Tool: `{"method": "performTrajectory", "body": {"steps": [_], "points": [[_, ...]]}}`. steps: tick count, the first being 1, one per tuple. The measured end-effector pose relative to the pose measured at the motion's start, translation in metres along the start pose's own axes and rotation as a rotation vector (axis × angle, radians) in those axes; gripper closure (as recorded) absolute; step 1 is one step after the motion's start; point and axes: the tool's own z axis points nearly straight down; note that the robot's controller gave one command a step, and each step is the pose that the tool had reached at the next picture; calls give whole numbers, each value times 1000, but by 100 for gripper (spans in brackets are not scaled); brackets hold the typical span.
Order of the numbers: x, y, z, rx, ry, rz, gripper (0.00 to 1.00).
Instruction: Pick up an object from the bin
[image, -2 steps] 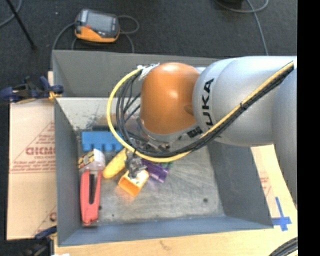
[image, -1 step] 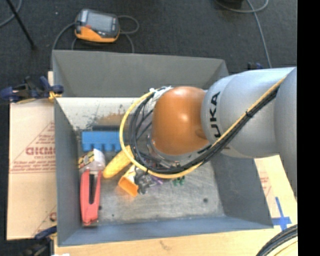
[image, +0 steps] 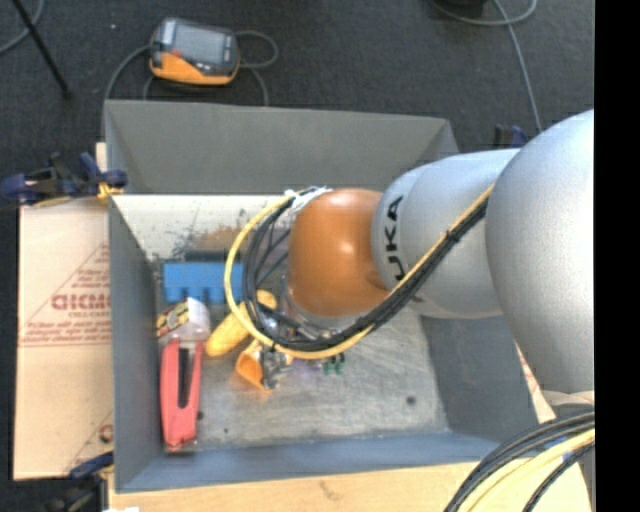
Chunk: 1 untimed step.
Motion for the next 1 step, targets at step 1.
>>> {"method": "performTrajectory", "body": {"steps": [1], "points": [[0, 0, -3, 2, 5, -5, 100]]}}
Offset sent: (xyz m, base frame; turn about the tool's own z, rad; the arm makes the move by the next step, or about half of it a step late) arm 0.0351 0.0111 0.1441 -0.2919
